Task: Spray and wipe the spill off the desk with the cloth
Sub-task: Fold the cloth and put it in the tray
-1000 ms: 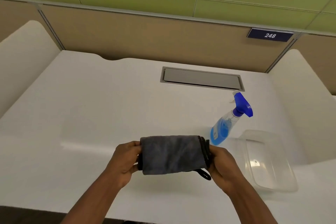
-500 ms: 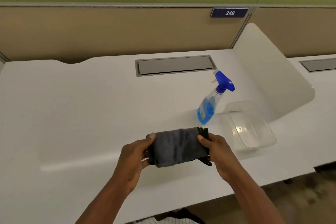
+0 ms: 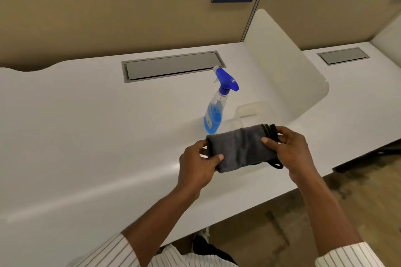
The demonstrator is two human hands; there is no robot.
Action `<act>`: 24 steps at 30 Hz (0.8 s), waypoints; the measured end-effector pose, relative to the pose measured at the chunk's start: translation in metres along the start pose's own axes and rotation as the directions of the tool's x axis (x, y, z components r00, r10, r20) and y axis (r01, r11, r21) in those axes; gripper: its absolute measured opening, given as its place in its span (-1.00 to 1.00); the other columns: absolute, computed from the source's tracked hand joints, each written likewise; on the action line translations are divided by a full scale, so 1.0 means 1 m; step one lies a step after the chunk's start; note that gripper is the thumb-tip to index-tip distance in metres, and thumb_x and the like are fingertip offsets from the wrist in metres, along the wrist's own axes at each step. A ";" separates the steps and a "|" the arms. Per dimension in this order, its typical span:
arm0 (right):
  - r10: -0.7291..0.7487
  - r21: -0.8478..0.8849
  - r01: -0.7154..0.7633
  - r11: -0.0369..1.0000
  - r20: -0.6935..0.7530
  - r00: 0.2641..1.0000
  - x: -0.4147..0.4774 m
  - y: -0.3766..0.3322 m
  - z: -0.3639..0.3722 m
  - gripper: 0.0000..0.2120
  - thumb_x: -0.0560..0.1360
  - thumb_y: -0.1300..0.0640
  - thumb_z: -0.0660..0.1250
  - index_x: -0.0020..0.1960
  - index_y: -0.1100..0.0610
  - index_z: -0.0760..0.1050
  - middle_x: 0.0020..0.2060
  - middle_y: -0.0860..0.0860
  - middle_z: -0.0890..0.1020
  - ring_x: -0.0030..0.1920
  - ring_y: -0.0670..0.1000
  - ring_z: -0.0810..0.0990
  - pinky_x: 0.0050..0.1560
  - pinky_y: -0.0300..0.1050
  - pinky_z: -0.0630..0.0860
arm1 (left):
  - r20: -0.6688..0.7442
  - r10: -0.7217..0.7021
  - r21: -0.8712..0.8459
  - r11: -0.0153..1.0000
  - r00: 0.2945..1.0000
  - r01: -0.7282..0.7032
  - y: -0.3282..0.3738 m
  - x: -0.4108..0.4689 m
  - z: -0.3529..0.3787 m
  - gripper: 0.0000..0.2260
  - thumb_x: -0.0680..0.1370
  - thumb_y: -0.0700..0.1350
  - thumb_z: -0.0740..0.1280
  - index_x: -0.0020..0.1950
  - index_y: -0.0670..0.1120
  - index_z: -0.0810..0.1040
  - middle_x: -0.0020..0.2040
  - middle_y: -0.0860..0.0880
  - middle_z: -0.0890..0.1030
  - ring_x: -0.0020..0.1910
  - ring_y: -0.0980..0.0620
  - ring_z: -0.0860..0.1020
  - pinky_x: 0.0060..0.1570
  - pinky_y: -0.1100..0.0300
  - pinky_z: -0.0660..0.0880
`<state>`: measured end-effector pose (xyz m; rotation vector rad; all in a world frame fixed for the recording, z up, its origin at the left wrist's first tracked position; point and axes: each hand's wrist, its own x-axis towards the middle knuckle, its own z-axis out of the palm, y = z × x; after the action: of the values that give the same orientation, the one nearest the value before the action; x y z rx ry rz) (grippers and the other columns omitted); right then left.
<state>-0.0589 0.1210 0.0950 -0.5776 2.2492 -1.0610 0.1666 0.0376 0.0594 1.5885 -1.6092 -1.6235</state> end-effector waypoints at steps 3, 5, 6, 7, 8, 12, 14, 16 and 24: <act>-0.048 -0.093 0.041 0.995 -0.076 0.996 0.029 0.003 -0.023 -0.53 0.50 0.08 0.58 0.36 0.03 0.56 0.19 0.08 0.72 0.13 0.16 0.70 0.01 0.12 0.71 | -0.006 0.004 0.002 1.000 1.000 -0.004 0.019 0.007 0.041 -0.44 0.50 0.04 0.57 0.45 -0.04 0.54 0.26 0.00 0.69 0.16 -0.02 0.68 0.25 0.01 0.64; -0.090 -0.181 0.070 0.981 -0.102 0.991 0.048 0.005 -0.035 -0.50 0.49 0.04 0.58 0.38 0.04 0.54 0.22 0.12 0.71 0.14 0.18 0.69 0.14 0.23 0.69 | -0.016 0.015 0.023 1.000 1.000 -0.015 0.028 0.013 0.067 -0.45 0.49 0.06 0.58 0.43 -0.05 0.55 0.26 0.01 0.69 0.15 0.01 0.67 0.24 0.09 0.62; -0.111 -0.218 0.086 0.972 -0.108 0.988 0.057 0.006 -0.039 -0.50 0.49 0.03 0.58 0.38 0.04 0.54 0.22 0.13 0.71 0.12 0.17 0.68 0.15 0.25 0.68 | -0.023 0.022 0.032 0.999 0.999 -0.022 0.031 0.016 0.079 -0.45 0.49 0.07 0.58 0.41 -0.06 0.55 0.26 0.01 0.69 0.16 0.01 0.67 0.23 0.11 0.62; -0.132 -0.255 0.101 0.962 -0.108 0.985 0.065 0.008 -0.044 -0.50 0.49 0.02 0.58 0.38 0.04 0.54 0.20 0.13 0.71 0.07 0.15 0.67 0.15 0.26 0.68 | -0.029 0.029 0.043 0.999 0.999 -0.028 0.034 0.020 0.089 -0.46 0.49 0.08 0.58 0.41 -0.07 0.56 0.25 0.01 0.69 0.17 0.00 0.67 0.23 0.12 0.61; -0.149 -0.290 0.114 0.950 -0.102 0.984 0.073 0.010 -0.047 -0.50 0.49 0.02 0.57 0.37 0.04 0.54 0.19 0.14 0.72 0.04 0.14 0.65 0.14 0.27 0.67 | -0.035 0.035 0.056 0.998 0.999 -0.033 0.035 0.023 0.099 -0.45 0.48 0.08 0.58 0.40 -0.07 0.56 0.26 0.00 0.69 0.19 -0.01 0.67 0.23 0.12 0.59; -0.184 -0.371 0.138 0.918 -0.091 0.979 0.098 0.022 -0.058 -0.52 0.50 0.01 0.56 0.37 0.06 0.54 0.16 0.14 0.73 0.03 0.19 0.67 0.14 0.22 0.66 | -0.073 0.043 0.102 0.994 0.996 -0.036 0.037 0.035 0.129 -0.42 0.48 0.10 0.58 0.42 -0.06 0.54 0.23 -0.02 0.70 0.17 -0.03 0.67 0.22 0.12 0.58; -0.193 -0.383 0.150 0.912 -0.077 0.978 0.105 0.029 -0.060 -0.52 0.51 0.02 0.55 0.37 0.08 0.54 0.17 0.15 0.73 0.08 0.23 0.69 0.14 0.18 0.65 | -0.103 0.058 0.132 0.990 0.993 -0.044 0.036 0.039 0.140 -0.43 0.48 0.10 0.58 0.42 -0.06 0.53 0.21 -0.02 0.71 0.16 -0.02 0.67 0.21 0.14 0.57; -0.200 -0.403 0.161 0.901 -0.057 0.978 0.112 0.035 -0.059 -0.52 0.52 0.02 0.54 0.38 0.10 0.53 0.19 0.17 0.72 0.12 0.25 0.68 0.15 0.16 0.62 | -0.118 0.078 0.178 0.982 0.990 -0.056 0.034 0.045 0.149 -0.43 0.49 0.10 0.57 0.42 -0.06 0.53 0.22 -0.02 0.71 0.19 -0.03 0.66 0.25 0.12 0.55; -0.195 -0.486 0.160 0.859 -0.022 0.980 0.128 0.051 -0.040 -0.59 0.55 0.02 0.47 0.35 0.10 0.52 0.12 0.12 0.73 0.08 0.24 0.68 0.03 0.03 0.54 | -0.114 0.143 0.389 0.917 0.983 -0.088 0.028 0.063 0.165 -0.54 0.53 0.20 0.49 0.31 -0.04 0.59 0.10 0.00 0.59 0.01 0.05 0.54 0.13 0.15 0.53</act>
<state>-0.1871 0.0970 0.0343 -0.9851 2.5767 -0.5942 -0.0049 0.0513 0.0094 1.7056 -1.9895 -1.1559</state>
